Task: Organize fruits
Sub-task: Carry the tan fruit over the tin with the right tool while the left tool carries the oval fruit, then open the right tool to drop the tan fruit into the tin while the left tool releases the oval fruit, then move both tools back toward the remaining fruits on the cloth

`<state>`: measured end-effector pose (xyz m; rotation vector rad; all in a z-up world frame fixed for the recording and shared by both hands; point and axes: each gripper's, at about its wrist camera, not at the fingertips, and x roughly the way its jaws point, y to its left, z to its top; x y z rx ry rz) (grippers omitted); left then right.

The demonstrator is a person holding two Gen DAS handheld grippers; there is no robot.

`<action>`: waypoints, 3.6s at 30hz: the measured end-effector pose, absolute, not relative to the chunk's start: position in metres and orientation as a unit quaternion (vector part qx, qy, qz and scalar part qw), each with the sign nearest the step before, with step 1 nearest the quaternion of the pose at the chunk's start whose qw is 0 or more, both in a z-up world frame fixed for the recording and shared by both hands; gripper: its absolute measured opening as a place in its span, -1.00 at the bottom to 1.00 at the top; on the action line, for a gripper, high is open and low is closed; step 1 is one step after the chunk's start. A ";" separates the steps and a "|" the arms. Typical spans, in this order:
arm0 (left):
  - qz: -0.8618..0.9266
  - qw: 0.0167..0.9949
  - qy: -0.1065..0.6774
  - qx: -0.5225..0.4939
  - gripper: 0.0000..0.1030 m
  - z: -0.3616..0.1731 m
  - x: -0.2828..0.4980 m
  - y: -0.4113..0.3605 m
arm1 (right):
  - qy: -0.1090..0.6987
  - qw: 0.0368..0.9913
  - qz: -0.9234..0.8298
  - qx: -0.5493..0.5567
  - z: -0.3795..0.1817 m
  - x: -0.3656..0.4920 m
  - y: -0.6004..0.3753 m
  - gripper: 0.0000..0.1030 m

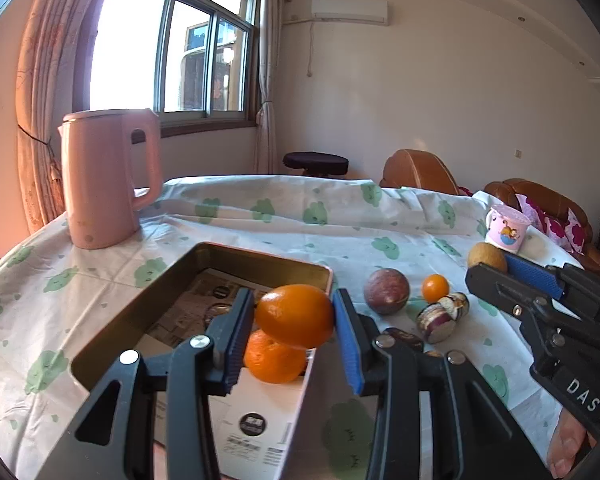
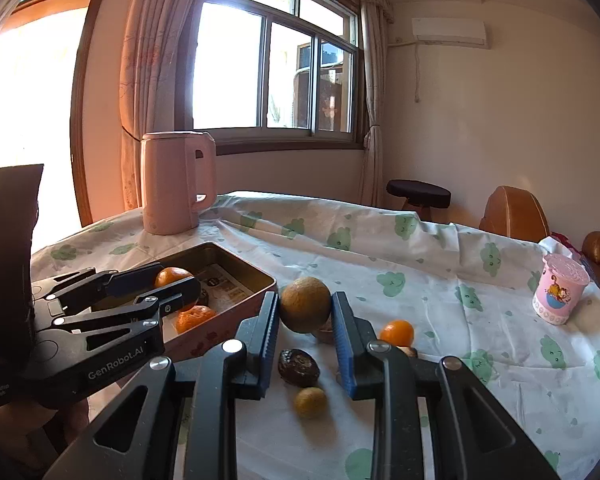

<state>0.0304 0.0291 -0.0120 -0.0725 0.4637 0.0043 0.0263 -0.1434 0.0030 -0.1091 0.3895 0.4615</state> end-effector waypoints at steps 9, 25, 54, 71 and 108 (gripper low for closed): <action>0.029 0.971 0.235 -0.036 -0.19 -0.009 0.025 0.055 | 0.193 0.943 0.263 -0.070 0.006 0.024 -0.104 -0.45; 0.059 0.966 0.247 -0.051 -0.19 -0.012 0.025 0.092 | 0.191 0.931 0.297 -0.099 0.007 0.020 -0.061 -0.45; 0.084 0.953 0.286 -0.063 -0.19 -0.026 0.038 0.125 | 0.229 0.912 0.317 -0.120 -0.021 0.026 -0.025 -0.45; 0.088 0.948 0.300 -0.066 -0.18 -0.032 0.044 0.131 | 0.247 0.904 0.321 -0.134 -0.031 0.031 -0.012 -0.45; 0.090 0.957 0.267 -0.063 0.59 -0.022 0.029 0.126 | 0.242 0.918 0.283 -0.135 -0.028 0.029 -0.039 0.22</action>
